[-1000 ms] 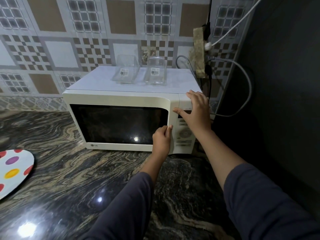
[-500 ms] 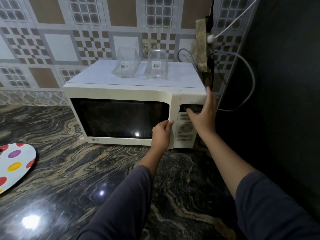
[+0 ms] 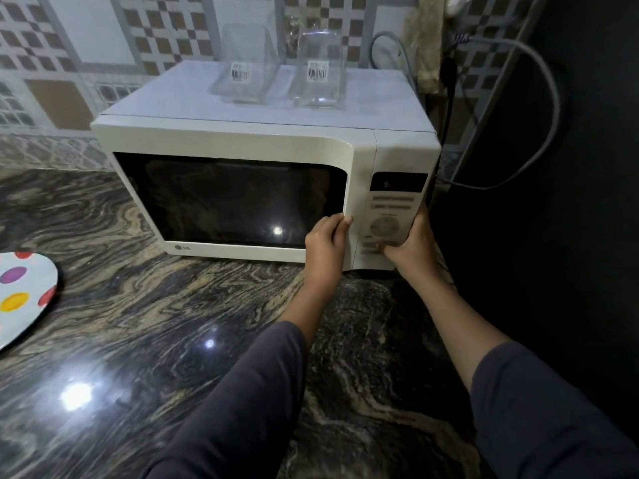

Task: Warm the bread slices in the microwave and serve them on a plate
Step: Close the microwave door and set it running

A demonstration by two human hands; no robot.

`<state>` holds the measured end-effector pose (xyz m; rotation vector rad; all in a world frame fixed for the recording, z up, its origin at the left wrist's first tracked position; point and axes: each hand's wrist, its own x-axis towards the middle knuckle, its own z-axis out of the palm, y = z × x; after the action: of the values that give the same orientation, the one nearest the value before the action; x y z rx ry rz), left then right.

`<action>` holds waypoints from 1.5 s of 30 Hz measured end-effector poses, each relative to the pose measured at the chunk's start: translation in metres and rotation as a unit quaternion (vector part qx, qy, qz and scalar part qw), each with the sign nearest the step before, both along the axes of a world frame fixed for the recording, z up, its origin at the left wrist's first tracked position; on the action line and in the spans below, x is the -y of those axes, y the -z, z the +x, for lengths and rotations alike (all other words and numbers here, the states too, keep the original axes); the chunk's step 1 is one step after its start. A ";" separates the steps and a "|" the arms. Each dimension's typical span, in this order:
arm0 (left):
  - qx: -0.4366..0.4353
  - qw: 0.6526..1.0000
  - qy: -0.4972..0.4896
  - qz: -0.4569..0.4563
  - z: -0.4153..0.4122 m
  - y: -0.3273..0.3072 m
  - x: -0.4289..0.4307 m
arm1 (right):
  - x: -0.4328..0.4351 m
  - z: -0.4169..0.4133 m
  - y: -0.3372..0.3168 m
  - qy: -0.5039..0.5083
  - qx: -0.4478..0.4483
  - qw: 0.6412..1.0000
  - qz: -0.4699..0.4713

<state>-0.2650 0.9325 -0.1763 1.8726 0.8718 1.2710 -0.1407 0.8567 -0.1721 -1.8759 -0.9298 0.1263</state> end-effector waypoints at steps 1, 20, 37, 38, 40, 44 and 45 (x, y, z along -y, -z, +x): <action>-0.001 1.000 0.002 0.002 0.000 0.001 0.000 | 0.000 0.002 0.003 -0.003 0.000 1.000 0.002; -0.030 0.999 0.008 0.033 0.000 0.001 0.000 | 0.005 0.001 -0.006 -0.023 0.023 0.999 -0.027; -0.067 0.997 0.048 -0.006 -0.008 -0.011 -0.002 | 0.007 0.001 -0.034 0.003 -0.111 0.993 -0.037; -0.068 0.996 0.049 -0.006 -0.009 -0.011 -0.002 | 0.007 0.000 -0.034 0.009 -0.109 0.993 -0.037; -0.070 0.996 0.050 -0.002 -0.009 -0.011 -0.002 | 0.007 -0.002 -0.037 0.016 -0.111 0.993 -0.033; -0.091 0.995 0.041 0.000 -0.009 -0.015 0.000 | 0.008 -0.008 -0.035 0.027 -0.126 0.992 -0.015; -0.104 0.994 0.039 0.009 -0.009 -0.016 0.003 | 0.009 -0.009 -0.033 0.036 -0.121 0.992 -0.015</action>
<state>-0.2737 0.9299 -0.1600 2.0597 0.8871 1.0529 -0.1501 0.8480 -0.1392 -1.8701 -0.6982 0.3178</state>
